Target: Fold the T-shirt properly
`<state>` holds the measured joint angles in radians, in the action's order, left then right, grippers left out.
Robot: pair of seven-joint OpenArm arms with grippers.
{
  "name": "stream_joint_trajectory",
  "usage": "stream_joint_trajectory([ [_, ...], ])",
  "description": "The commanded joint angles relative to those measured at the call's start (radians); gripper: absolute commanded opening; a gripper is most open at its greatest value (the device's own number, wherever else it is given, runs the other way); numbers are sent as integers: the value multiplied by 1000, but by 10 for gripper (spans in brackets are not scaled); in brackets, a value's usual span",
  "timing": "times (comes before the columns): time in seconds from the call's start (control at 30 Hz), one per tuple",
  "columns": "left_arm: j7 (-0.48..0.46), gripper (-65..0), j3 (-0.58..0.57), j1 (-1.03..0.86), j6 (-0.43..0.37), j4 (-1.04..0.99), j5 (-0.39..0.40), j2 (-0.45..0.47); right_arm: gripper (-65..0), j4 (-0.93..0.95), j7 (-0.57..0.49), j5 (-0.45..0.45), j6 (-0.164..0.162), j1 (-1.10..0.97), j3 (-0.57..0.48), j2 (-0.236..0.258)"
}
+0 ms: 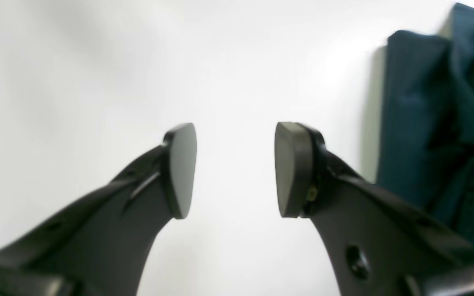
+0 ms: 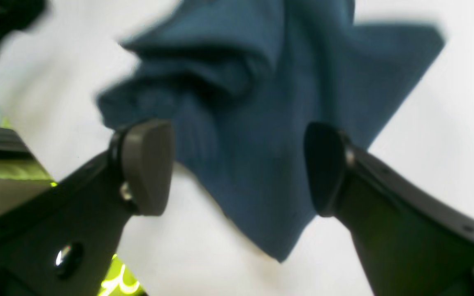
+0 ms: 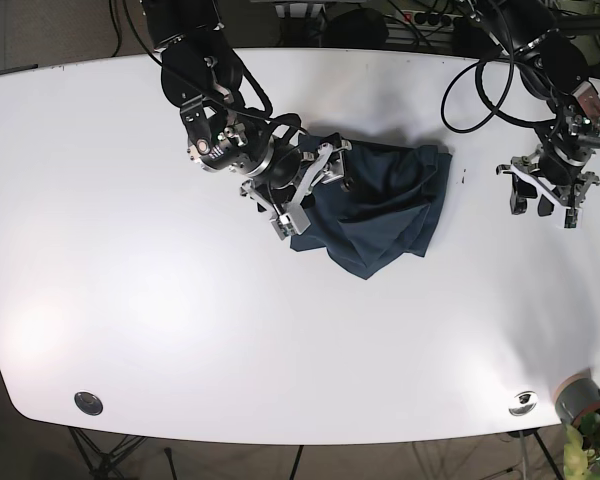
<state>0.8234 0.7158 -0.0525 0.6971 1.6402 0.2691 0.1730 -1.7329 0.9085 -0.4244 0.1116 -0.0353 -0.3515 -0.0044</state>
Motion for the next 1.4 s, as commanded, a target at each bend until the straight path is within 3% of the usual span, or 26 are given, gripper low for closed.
stream_joint_trajectory([
  [0.0, -17, -376, 3, 10, 1, 16, 17, 36, -241, 24, -24, -20, 9, 39, -33, -13],
  [0.13, -17, -376, 3, 0, 1, 15, 17, 47, -312, 138, -24, -18, 9, 91, -64, -65],
  [0.4, -19, -376, 1, -37, 1, 22, 19, 44, -317, 293, -24, -18, 9, 211, -68, -153],
  [0.53, -17, -376, 3, -39, 1, 22, 17, 43, -317, 342, -30, -31, 9, 286, -82, -153],
  [0.67, -19, -376, -2, -71, 1, 22, 17, 46, -317, 426, -127, -139, 1, 375, -120, -153],
  [0.87, -22, -376, -37, -73, 1, 33, 17, 46, -317, 578, -170, -261, 1, 507, -123, -153],
  [1.0, -22, -376, -78, -73, 1, 71, 11, 43, -317, 543, -167, -308, 1, 512, -120, -153],
  [1.23, -23, -376, -213, -74, 1, 162, 11, 43, -322, 419, -165, -313, 0, 456, -119, -118],
  [1.37, -22, -376, -273, -97, 1, 231, 11, 21, -323, 316, -165, -308, 0, 403, -119, -47],
])
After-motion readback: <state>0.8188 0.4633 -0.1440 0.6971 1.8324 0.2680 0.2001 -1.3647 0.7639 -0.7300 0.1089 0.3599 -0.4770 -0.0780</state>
